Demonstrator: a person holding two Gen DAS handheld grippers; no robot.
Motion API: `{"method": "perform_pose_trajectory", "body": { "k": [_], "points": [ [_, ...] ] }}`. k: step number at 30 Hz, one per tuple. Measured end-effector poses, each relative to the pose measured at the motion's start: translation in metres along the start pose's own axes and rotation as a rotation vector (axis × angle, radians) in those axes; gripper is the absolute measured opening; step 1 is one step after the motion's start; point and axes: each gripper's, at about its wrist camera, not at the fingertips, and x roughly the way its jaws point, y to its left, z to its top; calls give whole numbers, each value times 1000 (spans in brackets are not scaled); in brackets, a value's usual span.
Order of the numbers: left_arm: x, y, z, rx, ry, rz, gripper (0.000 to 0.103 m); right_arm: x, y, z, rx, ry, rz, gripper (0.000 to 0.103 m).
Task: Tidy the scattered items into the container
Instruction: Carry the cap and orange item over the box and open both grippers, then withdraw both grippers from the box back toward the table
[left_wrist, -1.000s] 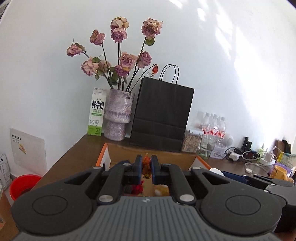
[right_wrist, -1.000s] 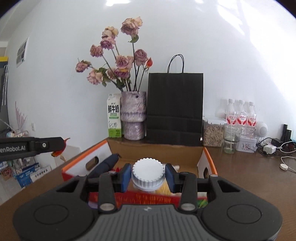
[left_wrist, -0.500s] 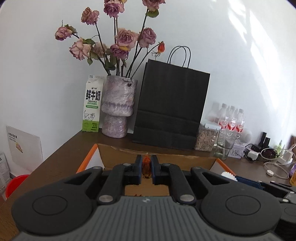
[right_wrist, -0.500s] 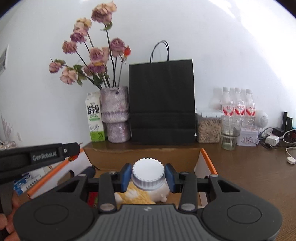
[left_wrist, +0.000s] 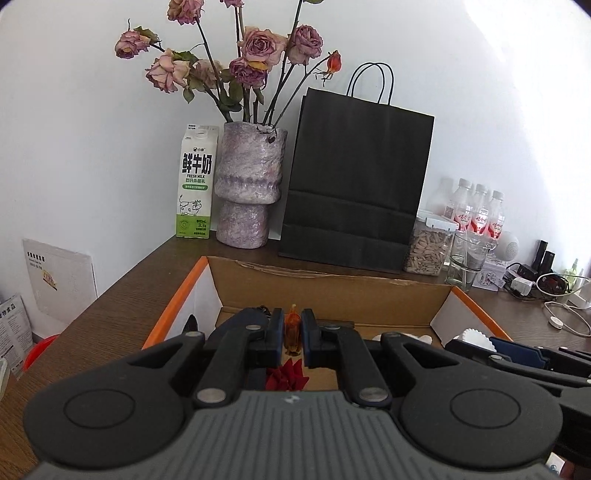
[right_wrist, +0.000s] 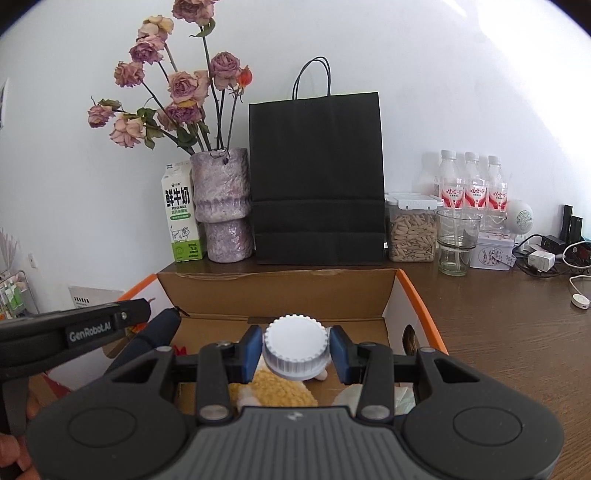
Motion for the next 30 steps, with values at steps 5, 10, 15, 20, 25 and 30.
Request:
{"method": "perform_pose_trajectory", "body": {
  "k": [5,10,15,20,25,30],
  "points": [
    [1,-2,-1,9,4,8,10,-1,-2,0,5,2,-28,39],
    [2,-2,-2,11,11,18,10,1,-5,-1,6,19,-63,39],
    [2,-4,-3,20,15,33,16,3,-3,-2,-7,35,-71,39],
    [-6,-7,-2,26,-25,91,103,0,-1,-2,-16,25,-88,93],
    [-10,-11,-1,42,-45,134,103,-6,2,-2,-23,-5,-82,103],
    [-12,-9,0,32,-54,130,103,-9,2,-1,-22,-13,-84,103]
  ]
}}
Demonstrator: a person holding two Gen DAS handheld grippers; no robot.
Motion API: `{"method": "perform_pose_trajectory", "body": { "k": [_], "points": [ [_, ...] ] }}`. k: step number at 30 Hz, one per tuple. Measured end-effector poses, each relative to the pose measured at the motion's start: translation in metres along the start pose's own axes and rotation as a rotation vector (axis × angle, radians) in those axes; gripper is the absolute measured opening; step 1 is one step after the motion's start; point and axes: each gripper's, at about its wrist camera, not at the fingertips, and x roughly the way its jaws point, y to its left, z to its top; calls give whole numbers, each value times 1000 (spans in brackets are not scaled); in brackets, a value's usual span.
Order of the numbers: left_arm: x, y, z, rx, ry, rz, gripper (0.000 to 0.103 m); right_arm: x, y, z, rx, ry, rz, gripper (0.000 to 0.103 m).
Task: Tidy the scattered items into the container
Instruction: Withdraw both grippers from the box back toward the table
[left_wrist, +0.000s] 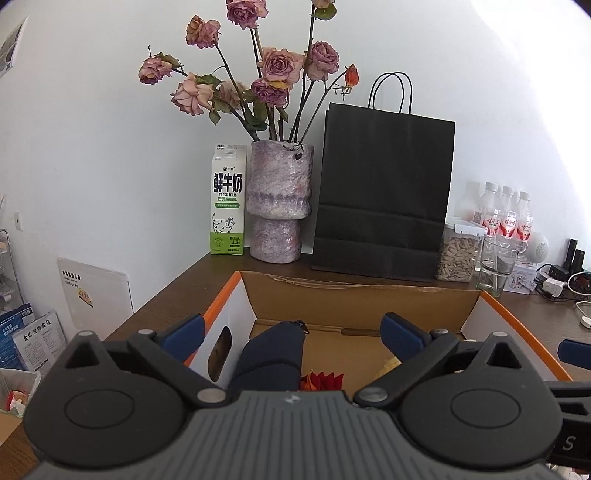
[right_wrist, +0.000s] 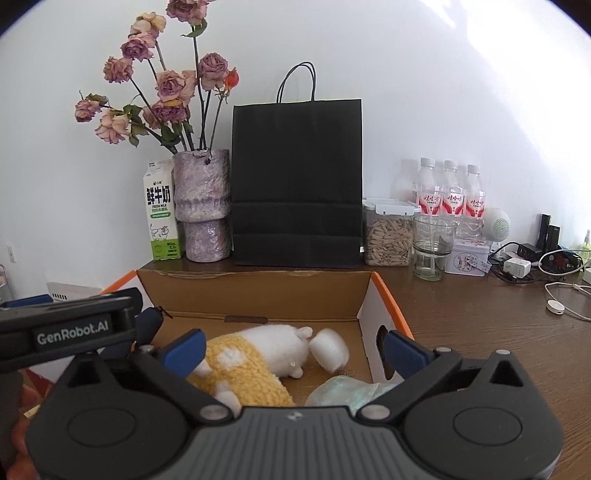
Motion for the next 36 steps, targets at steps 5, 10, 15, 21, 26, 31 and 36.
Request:
{"method": "perform_pose_trajectory", "body": {
  "k": [5,10,15,21,26,31,36],
  "points": [
    [0,0,-1,-1,1,2,103,-1,0,0,-2,-1,-1,103],
    [0,0,-1,-2,3,4,103,-2,-1,1,-5,0,1,103],
    [0,1,-1,-3,4,5,103,-3,0,1,-6,0,1,103],
    [0,2,-2,-7,2,3,103,-3,1,1,-7,-1,2,103],
    [0,2,-2,-7,2,5,103,-3,1,1,-8,-1,2,103],
    [-5,0,1,-7,-11,-2,103,-6,3,2,-10,-6,6,103],
    [-16,-3,7,-10,-38,-20,103,-17,7,6,-25,-38,17,103]
  ]
}}
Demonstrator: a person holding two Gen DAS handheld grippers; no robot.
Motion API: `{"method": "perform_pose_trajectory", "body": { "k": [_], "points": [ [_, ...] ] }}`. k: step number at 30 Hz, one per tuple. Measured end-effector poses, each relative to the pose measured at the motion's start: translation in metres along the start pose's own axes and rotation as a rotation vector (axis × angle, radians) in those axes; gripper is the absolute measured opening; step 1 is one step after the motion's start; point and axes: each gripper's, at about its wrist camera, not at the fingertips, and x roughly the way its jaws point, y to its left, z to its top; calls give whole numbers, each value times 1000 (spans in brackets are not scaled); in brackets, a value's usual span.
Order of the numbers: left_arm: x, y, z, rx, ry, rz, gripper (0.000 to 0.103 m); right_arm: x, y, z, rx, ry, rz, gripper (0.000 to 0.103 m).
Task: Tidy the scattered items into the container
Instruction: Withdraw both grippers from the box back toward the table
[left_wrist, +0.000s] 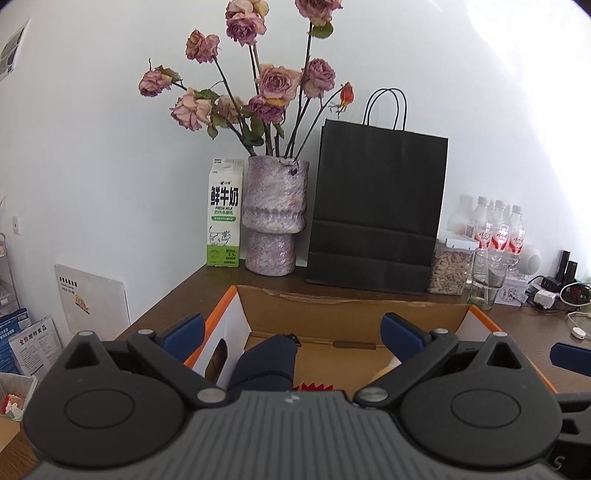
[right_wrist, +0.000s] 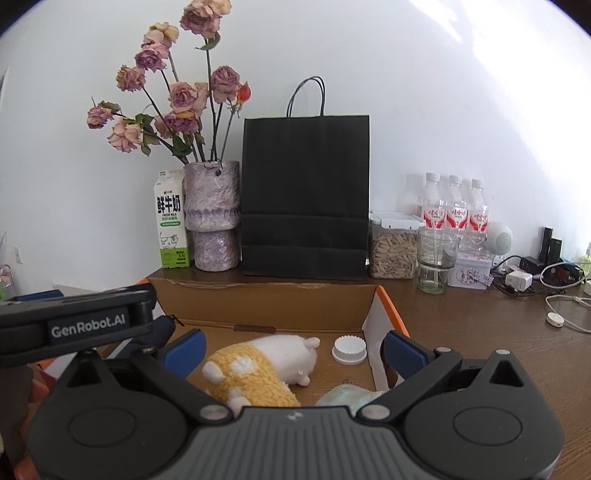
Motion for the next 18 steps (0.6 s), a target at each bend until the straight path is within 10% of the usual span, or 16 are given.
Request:
{"method": "perform_pose_trajectory", "body": {
  "k": [18],
  "points": [
    [-54,2,12,17,-41,-38,103,-55,7,1,-69,-58,14,103]
  ]
}}
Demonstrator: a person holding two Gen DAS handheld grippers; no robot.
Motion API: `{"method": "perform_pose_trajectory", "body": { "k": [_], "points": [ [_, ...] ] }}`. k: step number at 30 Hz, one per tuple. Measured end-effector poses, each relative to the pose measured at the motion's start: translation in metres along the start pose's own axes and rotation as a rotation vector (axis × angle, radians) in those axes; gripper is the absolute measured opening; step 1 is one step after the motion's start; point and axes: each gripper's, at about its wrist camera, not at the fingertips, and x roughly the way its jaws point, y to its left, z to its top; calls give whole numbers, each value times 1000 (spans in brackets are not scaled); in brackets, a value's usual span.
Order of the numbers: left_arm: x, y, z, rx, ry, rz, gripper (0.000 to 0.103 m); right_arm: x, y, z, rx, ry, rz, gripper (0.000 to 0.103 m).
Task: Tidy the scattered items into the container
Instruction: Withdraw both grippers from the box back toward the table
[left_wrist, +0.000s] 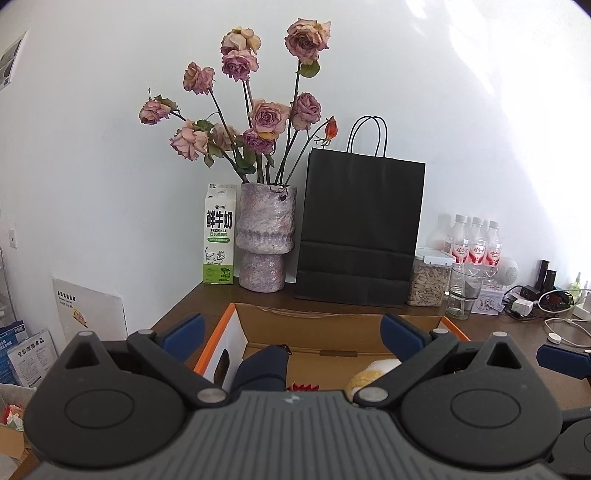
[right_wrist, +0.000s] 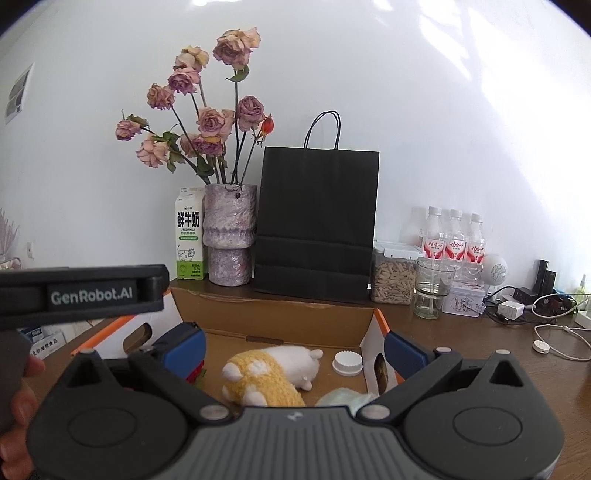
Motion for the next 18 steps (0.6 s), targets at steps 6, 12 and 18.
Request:
{"method": "perform_pose_trajectory", "body": {
  "k": [6,12,18],
  "points": [
    [-30,1,-6,17,0,-22,103,-29,-1,-14,-17,13,2,103],
    [-61,3,-17,40,4,-36,103,-58,-6,-32,-40,38,0,103],
    [-81,12,-39,50,63,-29,103,-84,-13,-57,-50,82,-13,103]
  ]
}}
